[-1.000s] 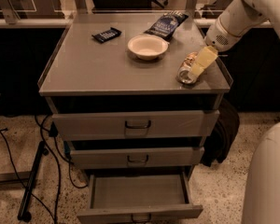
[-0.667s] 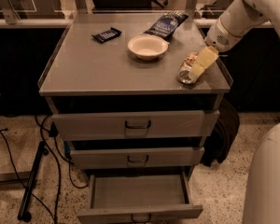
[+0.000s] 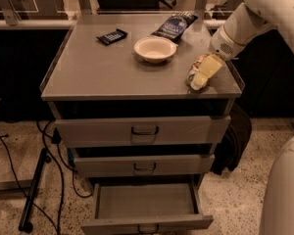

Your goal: Place orange can into bottom drawer

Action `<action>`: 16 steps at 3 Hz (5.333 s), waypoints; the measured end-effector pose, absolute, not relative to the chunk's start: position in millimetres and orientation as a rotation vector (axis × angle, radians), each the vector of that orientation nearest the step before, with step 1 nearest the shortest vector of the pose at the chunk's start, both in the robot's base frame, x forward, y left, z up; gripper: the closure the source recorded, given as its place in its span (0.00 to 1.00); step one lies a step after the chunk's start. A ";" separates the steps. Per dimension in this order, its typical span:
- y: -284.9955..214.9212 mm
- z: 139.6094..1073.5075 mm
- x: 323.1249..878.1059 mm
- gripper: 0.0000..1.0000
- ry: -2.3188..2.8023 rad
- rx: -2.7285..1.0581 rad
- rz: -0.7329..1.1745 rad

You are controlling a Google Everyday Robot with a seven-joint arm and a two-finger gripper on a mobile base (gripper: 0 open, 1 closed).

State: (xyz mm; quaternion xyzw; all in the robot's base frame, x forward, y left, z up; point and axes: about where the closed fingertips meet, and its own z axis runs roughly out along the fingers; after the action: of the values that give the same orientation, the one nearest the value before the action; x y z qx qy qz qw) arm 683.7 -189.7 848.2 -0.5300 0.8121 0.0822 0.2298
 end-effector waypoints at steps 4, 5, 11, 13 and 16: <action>-200.8 837.5 690.7 0.00 2.239 -1.405 0.202; -200.8 837.5 690.7 0.18 2.239 -1.405 0.202; -209.2 870.5 648.6 1.00 2.164 -1.463 0.233; -220.9 884.2 596.3 1.00 2.096 -1.514 0.289; -217.1 889.1 525.5 1.00 2.001 -1.624 0.375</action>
Offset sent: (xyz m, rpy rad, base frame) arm 0.0017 -0.0104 -0.0065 0.0102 -0.0244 -0.0352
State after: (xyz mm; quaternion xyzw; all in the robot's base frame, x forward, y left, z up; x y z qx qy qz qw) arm 525.5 -217.1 889.1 -0.6013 0.7407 0.1390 0.2655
